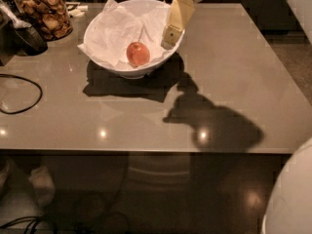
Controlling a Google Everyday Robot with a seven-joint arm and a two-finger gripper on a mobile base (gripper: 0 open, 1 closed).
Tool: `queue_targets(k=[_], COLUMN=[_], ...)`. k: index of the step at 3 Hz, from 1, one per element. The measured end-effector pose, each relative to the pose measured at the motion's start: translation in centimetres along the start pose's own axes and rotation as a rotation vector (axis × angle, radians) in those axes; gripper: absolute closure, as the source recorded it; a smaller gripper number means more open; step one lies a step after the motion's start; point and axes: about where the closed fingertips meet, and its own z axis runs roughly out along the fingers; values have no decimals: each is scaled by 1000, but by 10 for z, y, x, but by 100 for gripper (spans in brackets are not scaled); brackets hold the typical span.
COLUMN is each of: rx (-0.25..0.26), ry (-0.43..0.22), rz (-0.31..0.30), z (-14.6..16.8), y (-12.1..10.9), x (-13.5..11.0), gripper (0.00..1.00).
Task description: Pick apple from white bowl
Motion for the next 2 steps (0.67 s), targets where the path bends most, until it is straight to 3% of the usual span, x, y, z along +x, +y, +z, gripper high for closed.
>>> queue_targets(k=[1, 2], rx=[-6, -17], ry=[-25, -37], rz=[-10, -26], z=[7, 13], y=[-10, -18], x=[-16, -30], gripper=[1, 8])
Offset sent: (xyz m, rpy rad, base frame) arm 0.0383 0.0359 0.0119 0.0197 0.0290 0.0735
